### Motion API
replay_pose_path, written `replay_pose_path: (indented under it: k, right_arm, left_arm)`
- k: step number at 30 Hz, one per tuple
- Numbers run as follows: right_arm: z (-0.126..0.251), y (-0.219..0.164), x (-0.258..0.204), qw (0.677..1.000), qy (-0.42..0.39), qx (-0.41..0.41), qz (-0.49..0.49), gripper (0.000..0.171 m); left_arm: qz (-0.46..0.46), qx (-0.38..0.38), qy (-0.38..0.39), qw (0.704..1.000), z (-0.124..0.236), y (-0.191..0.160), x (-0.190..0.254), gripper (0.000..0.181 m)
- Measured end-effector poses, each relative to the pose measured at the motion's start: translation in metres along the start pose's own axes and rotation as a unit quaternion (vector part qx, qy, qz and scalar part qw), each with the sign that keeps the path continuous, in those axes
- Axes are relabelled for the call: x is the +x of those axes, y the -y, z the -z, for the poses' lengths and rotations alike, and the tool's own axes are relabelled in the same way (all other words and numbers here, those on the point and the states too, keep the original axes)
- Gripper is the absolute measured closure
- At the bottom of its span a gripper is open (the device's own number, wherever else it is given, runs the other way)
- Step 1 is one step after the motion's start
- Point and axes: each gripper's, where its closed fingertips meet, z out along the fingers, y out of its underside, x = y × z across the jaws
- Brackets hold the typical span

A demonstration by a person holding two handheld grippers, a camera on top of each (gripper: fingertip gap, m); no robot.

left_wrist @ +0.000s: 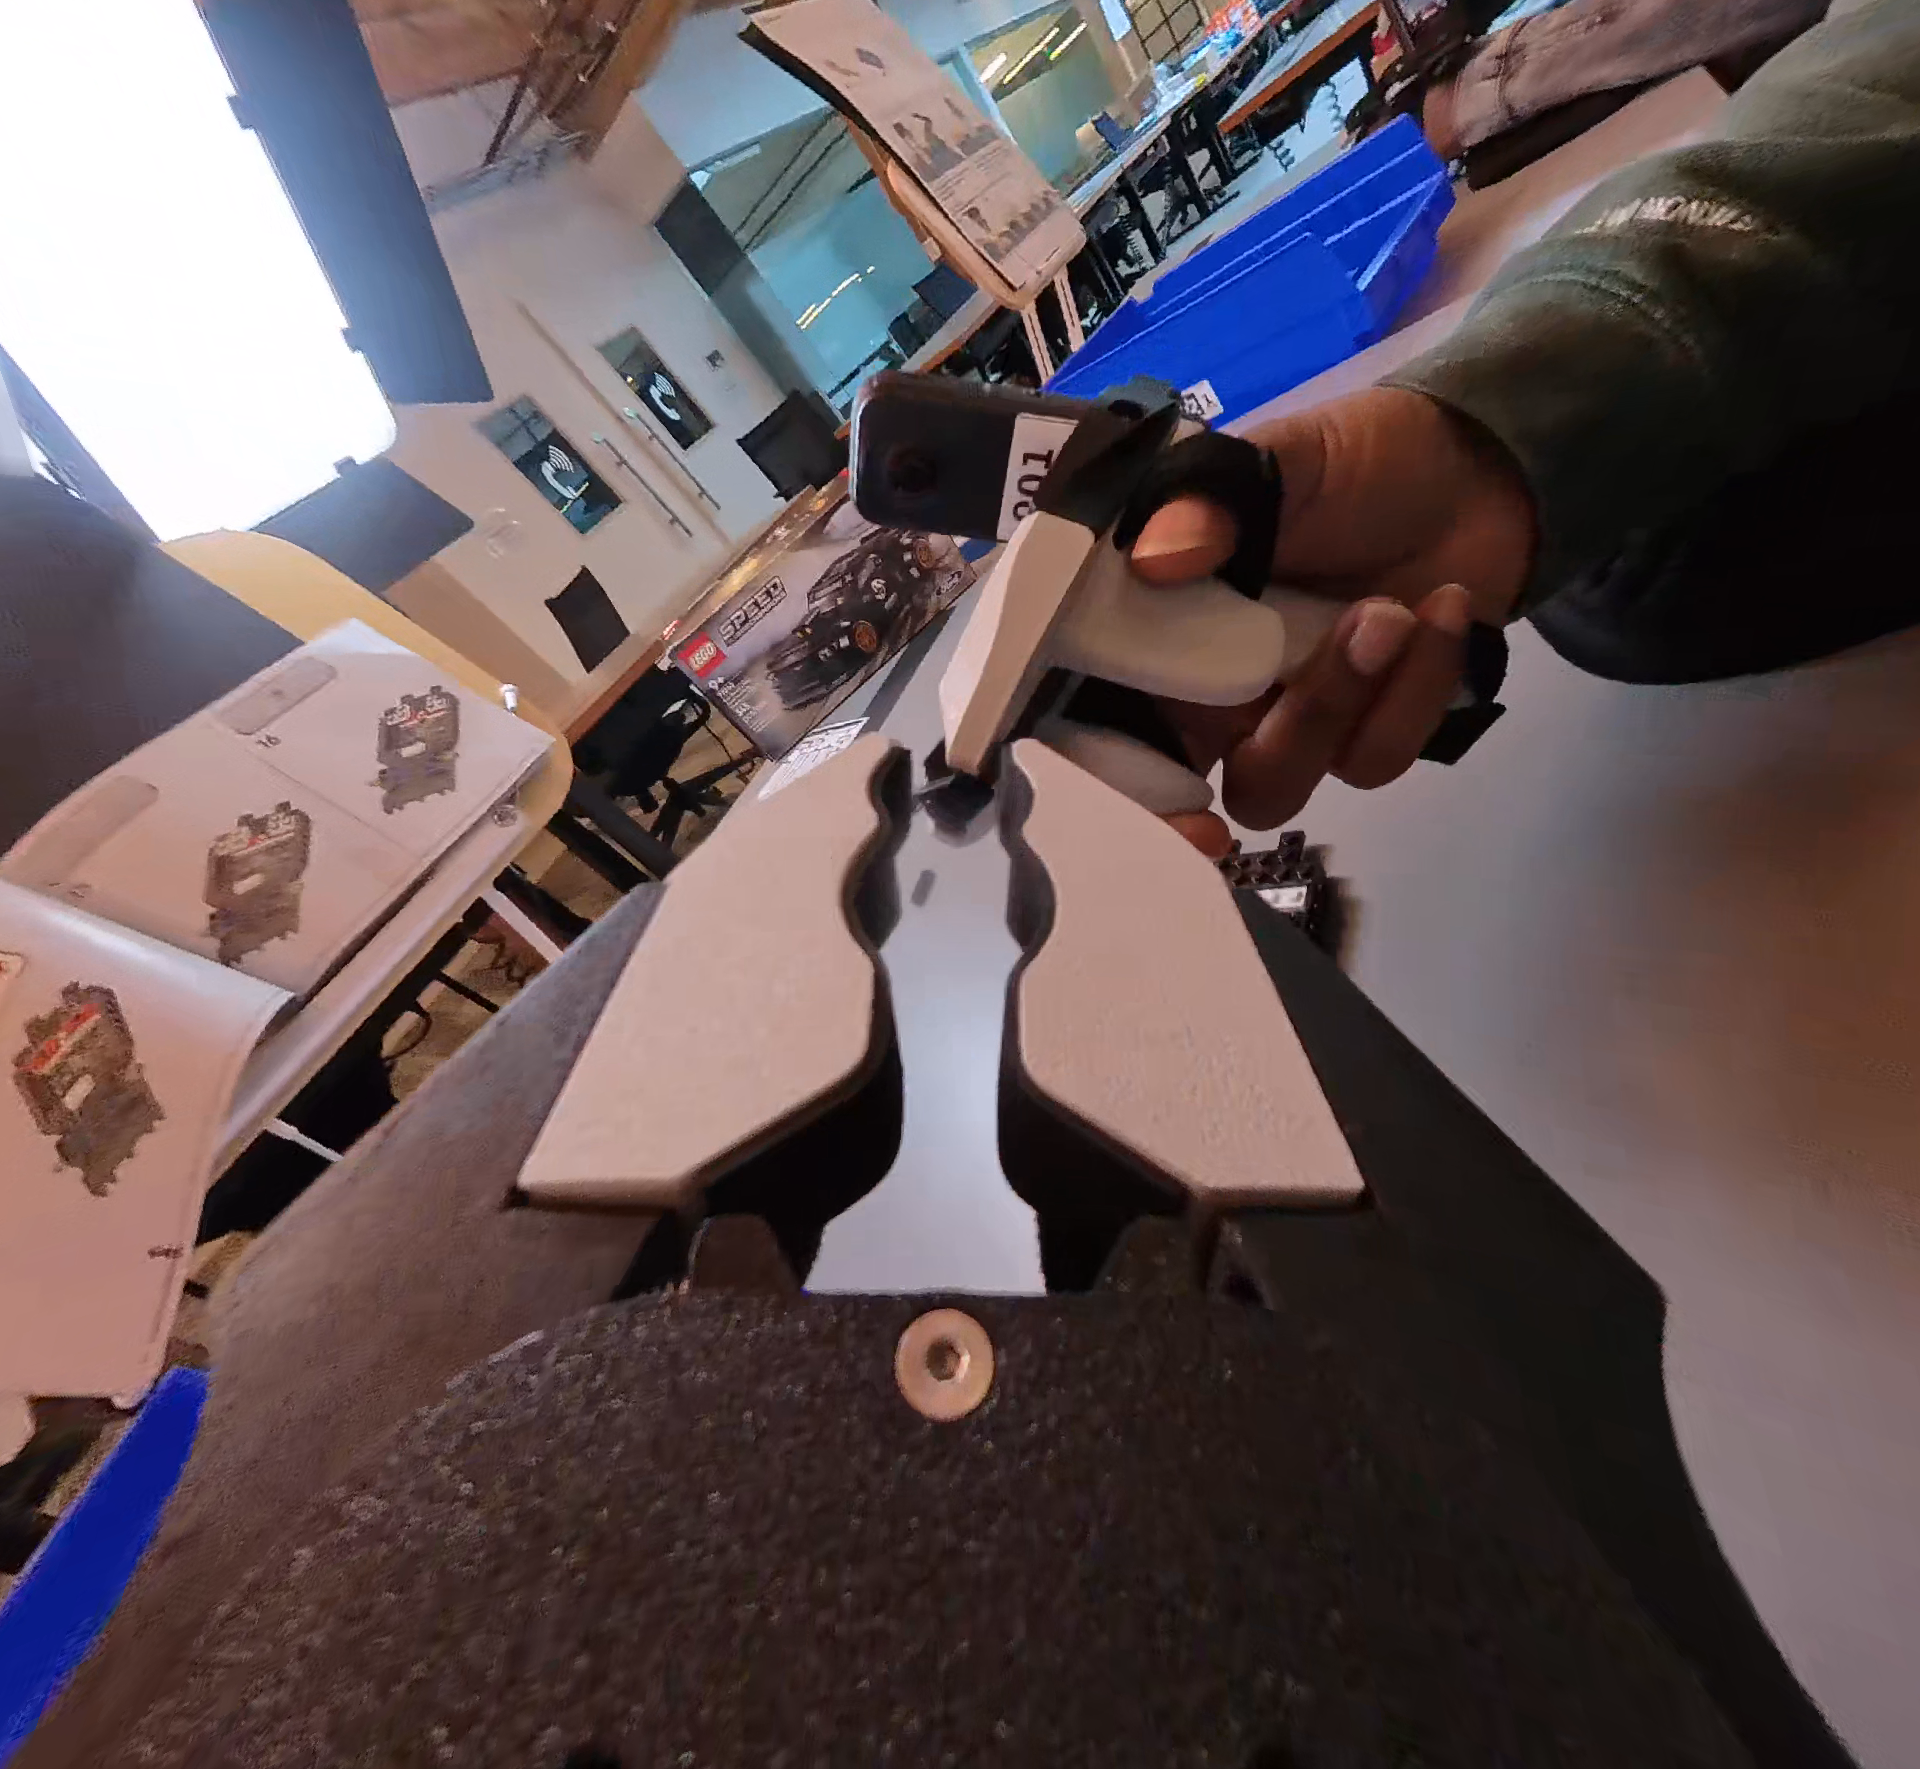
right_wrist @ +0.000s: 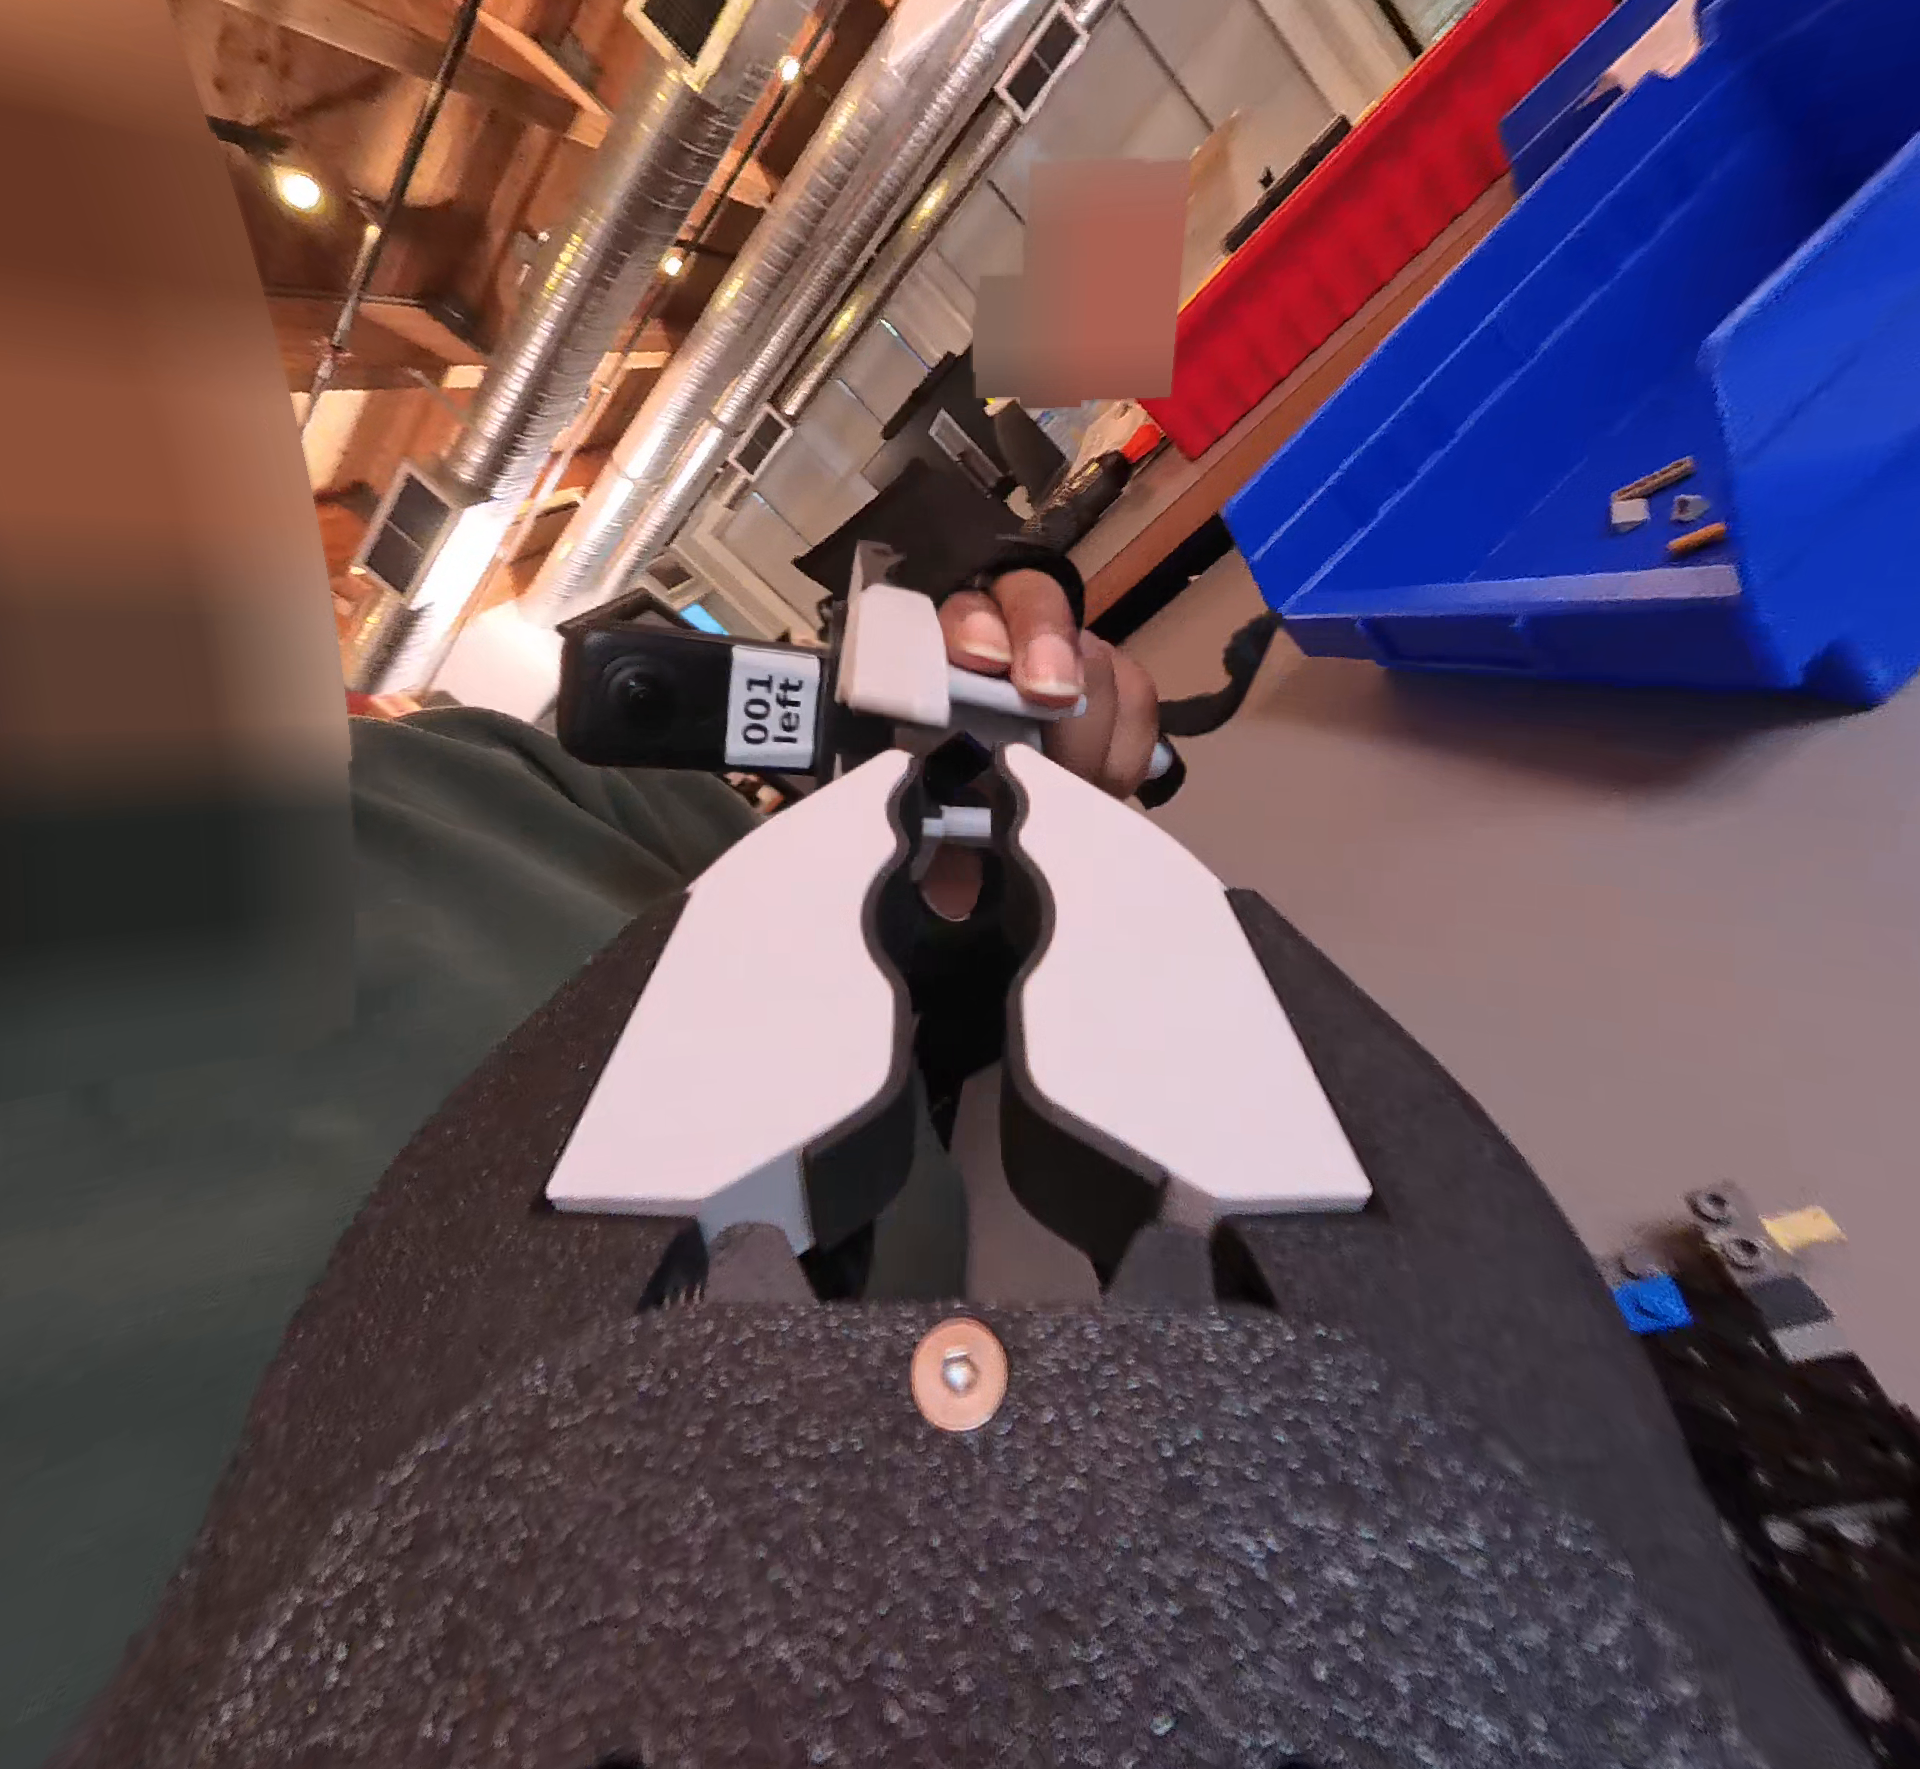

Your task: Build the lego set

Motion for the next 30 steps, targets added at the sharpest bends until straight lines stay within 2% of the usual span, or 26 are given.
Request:
replay_pose_path:
  k: [1, 10, 13, 15, 17, 20, 22, 23, 25, 30]
  right_arm:
    - [-0.001, 0.000, -0.001, 1.000, 0.009, 0.000, -0.008, 0.160]
    - [0.000, 0.003, -0.002, 0.999, 0.042, 0.009, -0.008, 0.159]
    - [0.010, 0.011, 0.013, 0.999, -0.003, 0.019, 0.026, 0.143]
    - [0.017, 0.002, 0.027, 0.992, -0.066, -0.031, 0.100, 0.143]
    - [0.016, -0.023, 0.039, 0.961, -0.129, -0.133, 0.207, 0.144]
    - [0.011, -0.072, 0.054, 0.900, -0.171, -0.281, 0.287, 0.144]
    - [0.010, -0.098, 0.061, 0.879, -0.182, -0.340, 0.282, 0.145]
    - [0.011, -0.108, 0.063, 0.867, -0.186, -0.361, 0.287, 0.145]
    - [0.014, -0.118, 0.069, 0.850, -0.199, -0.386, 0.298, 0.145]
    - [0.019, -0.126, 0.075, 0.837, -0.218, -0.416, 0.280, 0.146]
  left_arm:
    - [-0.008, -0.005, -0.001, 1.000, 0.000, -0.002, 0.001, 0.170]
    - [-0.010, -0.001, -0.004, 1.000, 0.001, 0.001, -0.002, 0.172]
    - [-0.029, -0.022, 0.036, 0.999, 0.007, -0.008, -0.022, 0.173]
    - [-0.020, -0.095, 0.128, 0.987, 0.019, -0.036, -0.067, 0.173]
    - [0.062, -0.200, 0.179, 0.961, 0.036, -0.084, -0.103, 0.173]
    - [0.232, -0.284, 0.181, 0.913, 0.054, -0.141, -0.116, 0.169]
    - [0.324, -0.317, 0.146, 0.879, 0.058, -0.166, -0.105, 0.140]
    - [0.350, -0.322, 0.131, 0.870, 0.058, -0.172, -0.099, 0.133]
    - [0.358, -0.329, 0.121, 0.865, 0.059, -0.178, -0.092, 0.125]
    - [0.320, -0.345, 0.084, 0.879, 0.055, -0.179, -0.076, 0.117]
